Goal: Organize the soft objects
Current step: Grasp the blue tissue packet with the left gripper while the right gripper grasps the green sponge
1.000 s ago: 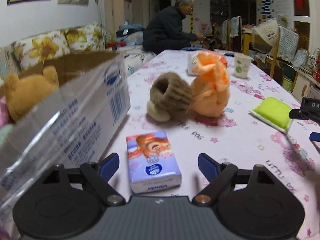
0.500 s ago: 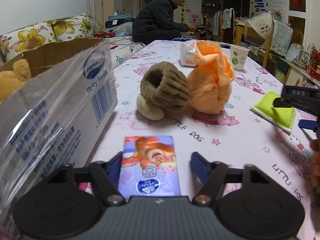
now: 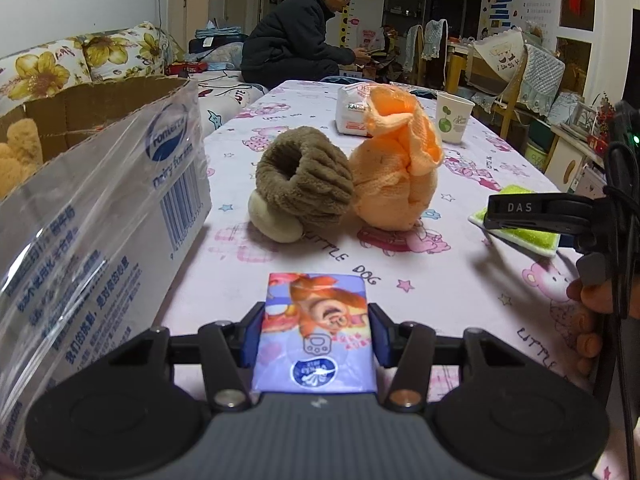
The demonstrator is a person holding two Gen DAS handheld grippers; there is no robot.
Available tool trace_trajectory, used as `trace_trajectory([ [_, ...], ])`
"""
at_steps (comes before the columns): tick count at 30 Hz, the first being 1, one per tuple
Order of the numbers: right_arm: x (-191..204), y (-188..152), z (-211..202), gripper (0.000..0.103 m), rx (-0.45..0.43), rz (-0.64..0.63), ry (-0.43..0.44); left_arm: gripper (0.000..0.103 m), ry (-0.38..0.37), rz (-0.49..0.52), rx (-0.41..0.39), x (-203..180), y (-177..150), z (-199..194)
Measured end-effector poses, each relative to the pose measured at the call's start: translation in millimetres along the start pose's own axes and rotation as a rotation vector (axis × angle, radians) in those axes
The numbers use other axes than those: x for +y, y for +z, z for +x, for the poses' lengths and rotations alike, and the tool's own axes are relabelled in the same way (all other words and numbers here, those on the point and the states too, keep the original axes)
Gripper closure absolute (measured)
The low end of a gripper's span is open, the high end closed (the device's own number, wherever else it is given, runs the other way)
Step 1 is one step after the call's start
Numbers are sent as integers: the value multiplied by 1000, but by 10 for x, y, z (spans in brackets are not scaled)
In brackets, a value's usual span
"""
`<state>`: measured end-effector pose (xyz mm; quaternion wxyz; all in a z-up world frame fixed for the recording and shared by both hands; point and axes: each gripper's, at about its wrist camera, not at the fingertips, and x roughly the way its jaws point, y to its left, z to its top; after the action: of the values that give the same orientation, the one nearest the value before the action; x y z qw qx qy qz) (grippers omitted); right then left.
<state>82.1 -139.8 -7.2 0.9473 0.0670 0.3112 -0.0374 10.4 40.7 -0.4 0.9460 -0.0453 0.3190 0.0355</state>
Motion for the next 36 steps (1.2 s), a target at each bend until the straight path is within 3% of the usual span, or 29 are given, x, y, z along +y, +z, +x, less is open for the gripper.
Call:
trace_trajectory([
  [7,-68,-11,-41,9,-27,47,36,51,-21,-15,4,31,16,2],
  [21,-86,-57,-230,24,-85,-34,24,51,-80,-53,14,40,10,-26],
  [36,-97,-114,-555,36,-130,-11,61,52,-169,-33,-95,-30,28,-249],
])
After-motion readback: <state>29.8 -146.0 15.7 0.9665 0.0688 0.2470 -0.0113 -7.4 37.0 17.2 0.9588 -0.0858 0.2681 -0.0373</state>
